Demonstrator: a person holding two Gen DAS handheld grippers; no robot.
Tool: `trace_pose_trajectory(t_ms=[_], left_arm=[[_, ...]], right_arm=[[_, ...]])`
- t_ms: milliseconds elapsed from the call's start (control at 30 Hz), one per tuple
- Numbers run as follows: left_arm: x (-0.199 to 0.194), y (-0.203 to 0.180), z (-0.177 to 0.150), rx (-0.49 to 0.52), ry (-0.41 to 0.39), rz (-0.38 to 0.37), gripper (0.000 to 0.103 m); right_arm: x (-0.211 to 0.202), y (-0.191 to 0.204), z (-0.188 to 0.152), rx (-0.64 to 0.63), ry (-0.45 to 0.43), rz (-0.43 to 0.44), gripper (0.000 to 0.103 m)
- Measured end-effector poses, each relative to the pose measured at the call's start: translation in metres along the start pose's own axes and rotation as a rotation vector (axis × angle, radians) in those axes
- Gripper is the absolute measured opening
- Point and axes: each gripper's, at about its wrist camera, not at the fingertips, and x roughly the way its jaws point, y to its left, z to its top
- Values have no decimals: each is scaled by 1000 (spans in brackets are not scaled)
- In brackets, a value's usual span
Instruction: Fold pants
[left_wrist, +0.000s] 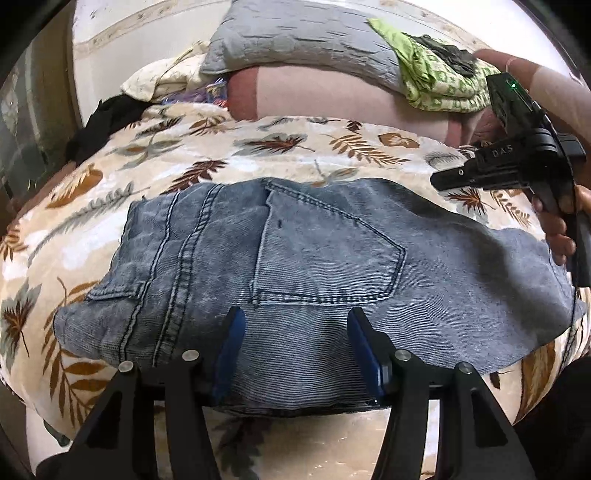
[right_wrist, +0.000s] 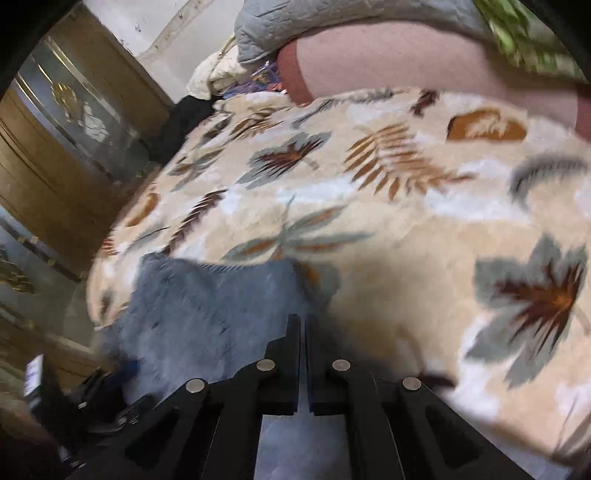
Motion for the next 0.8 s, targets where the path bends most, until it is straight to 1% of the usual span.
trace_pose_trajectory(t_ms=[67, 100, 167, 233, 333, 400, 433, 567, 600, 633, 700, 767, 800], left_arm=[[9, 0, -2, 8, 38, 42, 58], [13, 3, -3, -3, 61, 43, 58], [13, 6, -4, -12, 69, 43, 58], [13, 3, -6, 14, 74, 62, 59], [13, 3, -7, 24, 78, 66, 59], [9, 7, -5, 1, 89, 54, 59], [5, 10, -4, -13, 86, 54, 59], [-20, 30, 8, -56, 18, 98, 59], [-23, 34, 11, -65, 13, 106, 59], [-24, 42, 18, -85, 17, 116, 59], [-17, 53, 29, -119, 53, 132, 59], [-3, 62, 35, -153, 90, 136, 59], [3, 64, 36, -154, 111, 145, 59]], right_arm=[[10, -3, -7, 15, 35, -50, 3], [18, -4, -10, 21, 57, -68, 3], [36, -10, -14, 57, 83, -111, 3], [48, -15, -14, 80, 78, -145, 4], [49, -16, -11, 110, 31, -156, 4], [44, -15, -12, 131, 18, -158, 4], [37, -10, -16, 119, -5, -158, 4], [3, 13, -39, 80, -69, -86, 4], [-3, 18, -46, 76, -81, -72, 4], [-10, 24, -55, 72, -95, -63, 4], [-18, 32, -74, 79, -103, -52, 4], [-17, 35, -94, 104, -88, -38, 4], [-15, 37, -100, 107, -73, -42, 4]])
